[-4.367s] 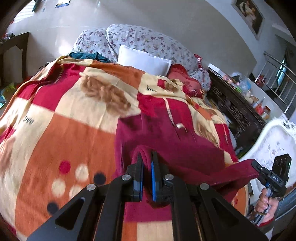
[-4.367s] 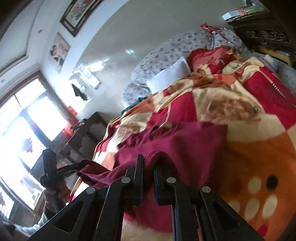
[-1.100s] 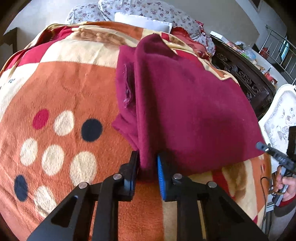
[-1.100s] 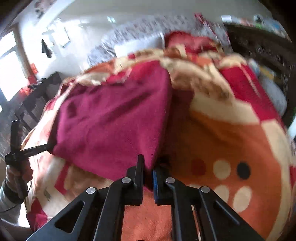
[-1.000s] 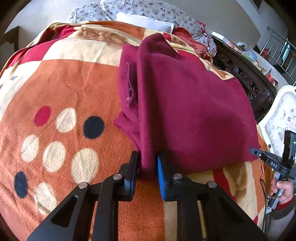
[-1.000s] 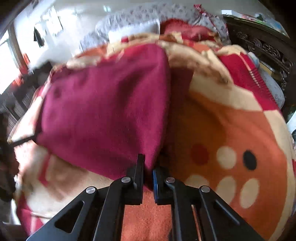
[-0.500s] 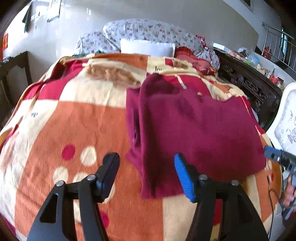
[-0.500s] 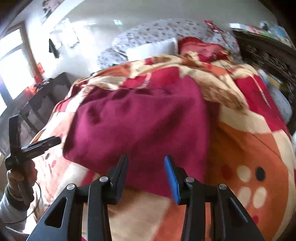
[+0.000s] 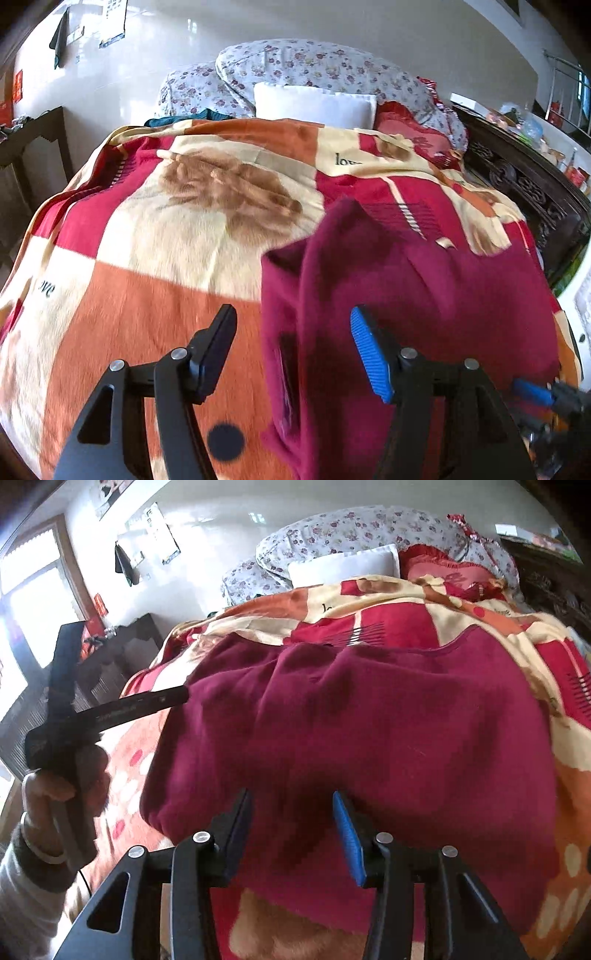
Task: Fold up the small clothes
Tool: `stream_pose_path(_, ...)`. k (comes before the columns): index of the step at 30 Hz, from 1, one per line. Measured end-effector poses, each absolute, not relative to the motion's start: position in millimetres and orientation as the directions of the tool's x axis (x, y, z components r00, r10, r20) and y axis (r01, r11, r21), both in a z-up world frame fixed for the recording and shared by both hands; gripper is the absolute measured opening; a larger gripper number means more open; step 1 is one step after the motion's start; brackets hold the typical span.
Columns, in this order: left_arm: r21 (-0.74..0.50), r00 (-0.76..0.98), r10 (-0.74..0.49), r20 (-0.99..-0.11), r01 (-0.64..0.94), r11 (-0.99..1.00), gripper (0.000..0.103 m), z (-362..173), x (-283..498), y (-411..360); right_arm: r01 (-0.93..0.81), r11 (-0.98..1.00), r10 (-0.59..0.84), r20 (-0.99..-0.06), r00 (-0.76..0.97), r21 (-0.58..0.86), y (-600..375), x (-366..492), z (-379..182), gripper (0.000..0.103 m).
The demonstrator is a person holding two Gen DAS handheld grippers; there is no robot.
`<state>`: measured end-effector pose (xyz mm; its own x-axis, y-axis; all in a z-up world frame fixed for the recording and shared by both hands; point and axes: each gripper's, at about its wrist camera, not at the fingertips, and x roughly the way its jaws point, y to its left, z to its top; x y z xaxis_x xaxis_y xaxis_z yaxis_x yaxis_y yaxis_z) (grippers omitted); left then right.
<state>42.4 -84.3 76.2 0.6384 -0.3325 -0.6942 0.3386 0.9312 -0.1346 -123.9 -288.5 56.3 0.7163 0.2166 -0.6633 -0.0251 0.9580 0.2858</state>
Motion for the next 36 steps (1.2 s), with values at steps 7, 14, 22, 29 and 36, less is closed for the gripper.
stream_pose_path(7, -0.175, 0.573, -0.296, -0.764, 0.258, 0.95, 0.067, 55, 94, -89, -0.023, 0.97, 0.189, -0.694, 0.694, 0.241, -273, -109, 39, 0.057)
stream_pose_path(14, -0.25, 0.558, -0.33, -0.761, 0.217, 0.944, 0.073, 54, 75, -63, -0.057, 0.971, 0.203, -0.67, 0.715, 0.233, -269, -113, 70, 0.058)
stream_pose_path(22, -0.261, 0.606, -0.329, -0.724, 0.201, 0.944, 0.075, 52, 8, -17, -0.098, 0.978, 0.194, -0.621, 0.759, 0.185, -236, -50, 102, 0.052)
stream_pose_path(29, -0.299, 0.59, -0.355, -0.725, 0.196, 0.934, 0.075, 29, 8, -11, -0.107, 0.985, 0.168, -0.671, 0.722, 0.132, -200, 29, 89, 0.051)
stream_pose_path(36, -0.342, 0.556, -0.393, -0.733, 0.198, 0.919, 0.079, 19, 13, -4, -0.054, 0.992, 0.117, -0.716, 0.688, 0.11, -193, 72, 55, 0.052)
